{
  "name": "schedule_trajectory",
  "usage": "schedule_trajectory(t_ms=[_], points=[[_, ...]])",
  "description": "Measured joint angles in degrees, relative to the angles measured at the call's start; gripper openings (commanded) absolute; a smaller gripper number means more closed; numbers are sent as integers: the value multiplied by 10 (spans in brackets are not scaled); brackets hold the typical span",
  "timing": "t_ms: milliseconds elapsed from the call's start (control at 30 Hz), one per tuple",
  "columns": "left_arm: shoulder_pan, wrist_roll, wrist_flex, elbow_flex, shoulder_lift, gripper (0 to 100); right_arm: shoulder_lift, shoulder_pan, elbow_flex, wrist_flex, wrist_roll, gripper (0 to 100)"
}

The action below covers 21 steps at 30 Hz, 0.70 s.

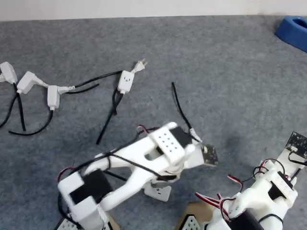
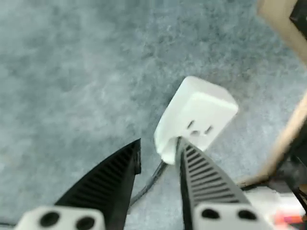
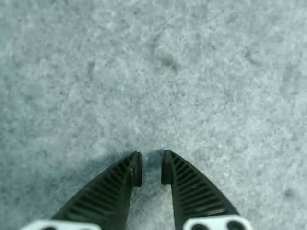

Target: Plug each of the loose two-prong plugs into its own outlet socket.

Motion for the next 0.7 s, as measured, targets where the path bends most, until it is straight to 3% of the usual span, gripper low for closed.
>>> schedule_trajectory(t_ms=[167, 300, 467, 700], points=[[-32, -1, -84, 22, 37, 148, 0, 0, 0, 0, 0, 91], [-76, 0, -85, -39, 120, 144, -1, 0, 1, 0, 0, 91], [-108, -17, -9, -156, 212, 143, -1, 1, 3, 0, 11, 91], [-113, -20, 66, -199, 167, 148, -1, 2, 3, 0, 18, 91]])
